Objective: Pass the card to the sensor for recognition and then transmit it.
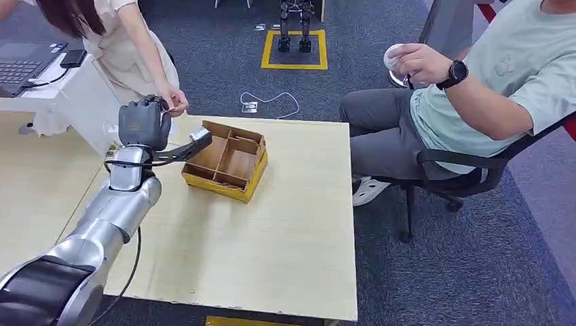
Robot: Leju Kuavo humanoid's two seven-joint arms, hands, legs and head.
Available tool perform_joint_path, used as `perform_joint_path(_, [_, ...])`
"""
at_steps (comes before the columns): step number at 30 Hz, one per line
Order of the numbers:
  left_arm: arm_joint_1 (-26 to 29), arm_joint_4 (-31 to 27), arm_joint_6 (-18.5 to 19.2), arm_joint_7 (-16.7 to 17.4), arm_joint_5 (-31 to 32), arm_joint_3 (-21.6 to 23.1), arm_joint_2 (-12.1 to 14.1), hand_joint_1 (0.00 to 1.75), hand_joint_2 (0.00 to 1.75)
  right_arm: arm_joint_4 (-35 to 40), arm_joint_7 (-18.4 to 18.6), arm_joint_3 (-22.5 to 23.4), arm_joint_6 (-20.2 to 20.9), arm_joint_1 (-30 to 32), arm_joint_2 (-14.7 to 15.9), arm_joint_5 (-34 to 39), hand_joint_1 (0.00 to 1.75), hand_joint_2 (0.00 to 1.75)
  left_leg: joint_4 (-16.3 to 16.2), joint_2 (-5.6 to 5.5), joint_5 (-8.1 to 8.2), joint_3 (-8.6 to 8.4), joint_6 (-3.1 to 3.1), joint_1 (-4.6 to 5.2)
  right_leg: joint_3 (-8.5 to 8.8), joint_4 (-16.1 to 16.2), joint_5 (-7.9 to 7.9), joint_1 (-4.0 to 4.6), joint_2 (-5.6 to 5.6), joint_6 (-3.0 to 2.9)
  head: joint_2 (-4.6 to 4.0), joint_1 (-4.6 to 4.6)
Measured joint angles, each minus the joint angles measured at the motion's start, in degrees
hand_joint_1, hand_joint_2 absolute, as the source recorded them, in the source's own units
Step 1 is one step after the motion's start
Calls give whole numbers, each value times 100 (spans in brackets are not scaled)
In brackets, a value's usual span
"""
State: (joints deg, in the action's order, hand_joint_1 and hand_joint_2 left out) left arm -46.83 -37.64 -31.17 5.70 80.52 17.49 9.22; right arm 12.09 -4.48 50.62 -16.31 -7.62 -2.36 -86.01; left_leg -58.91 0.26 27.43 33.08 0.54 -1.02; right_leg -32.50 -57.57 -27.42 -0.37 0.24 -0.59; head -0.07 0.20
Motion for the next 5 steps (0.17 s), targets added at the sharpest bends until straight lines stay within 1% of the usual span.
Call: perform_joint_path(5, [0,4,-65,-7,55,-31,-35,0,175,0,2,0,0,0,0,0,0,0,0,0,0,0,0,0,0,0,0,0,0,0,2,0])
